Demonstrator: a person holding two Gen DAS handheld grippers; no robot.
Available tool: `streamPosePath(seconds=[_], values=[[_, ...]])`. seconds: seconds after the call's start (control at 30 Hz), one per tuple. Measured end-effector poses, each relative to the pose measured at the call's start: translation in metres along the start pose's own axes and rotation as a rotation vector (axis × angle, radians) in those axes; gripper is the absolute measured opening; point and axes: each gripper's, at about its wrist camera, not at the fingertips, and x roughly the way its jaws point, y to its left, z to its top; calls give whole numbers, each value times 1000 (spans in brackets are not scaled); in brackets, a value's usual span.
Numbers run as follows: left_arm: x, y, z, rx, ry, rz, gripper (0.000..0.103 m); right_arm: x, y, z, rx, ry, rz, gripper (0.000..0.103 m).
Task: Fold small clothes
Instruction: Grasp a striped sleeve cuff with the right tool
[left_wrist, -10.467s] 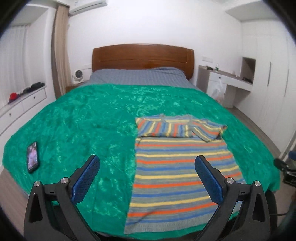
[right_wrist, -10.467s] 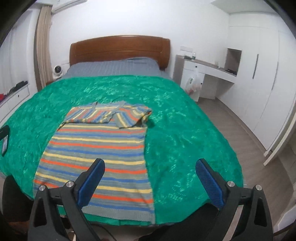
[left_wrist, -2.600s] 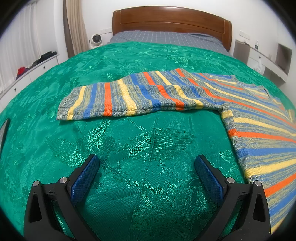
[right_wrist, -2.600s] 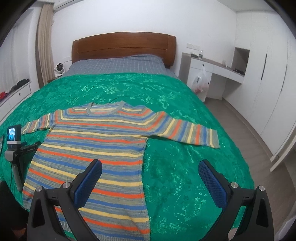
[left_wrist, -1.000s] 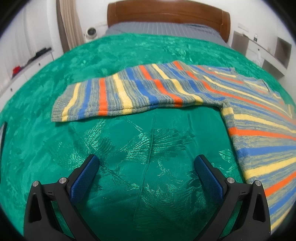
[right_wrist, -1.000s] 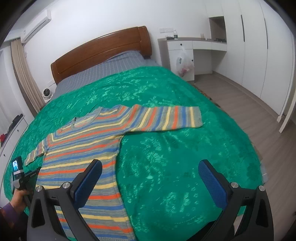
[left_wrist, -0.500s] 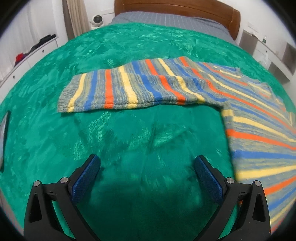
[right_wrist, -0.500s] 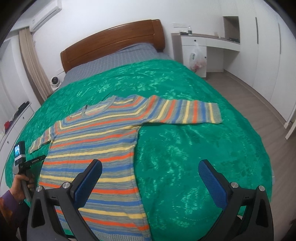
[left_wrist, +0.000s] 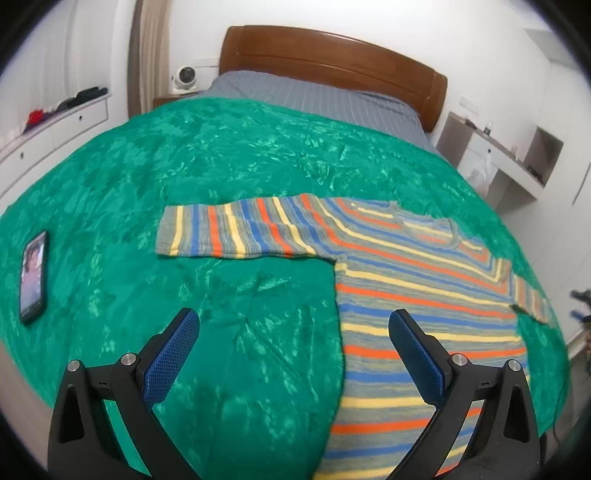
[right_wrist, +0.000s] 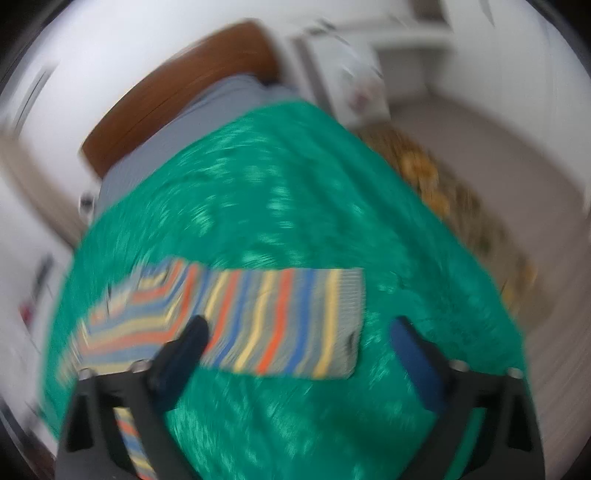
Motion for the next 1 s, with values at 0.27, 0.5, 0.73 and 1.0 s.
streamPosePath(seconds=[0.27, 0.5, 0.73, 1.0], values=[[5, 14, -13, -31, 57, 65, 102, 60, -44, 5, 197, 189, 69, 60], [17, 14, -26, -75, 108, 65, 102, 74, -35, 3, 126, 240, -65, 2], [10, 6, -28, -22, 93, 70, 102, 73, -24, 1, -1, 201, -303, 1], [9, 19, -31, -51, 66, 68, 102, 9, 68, 22, -132, 34, -77, 1]])
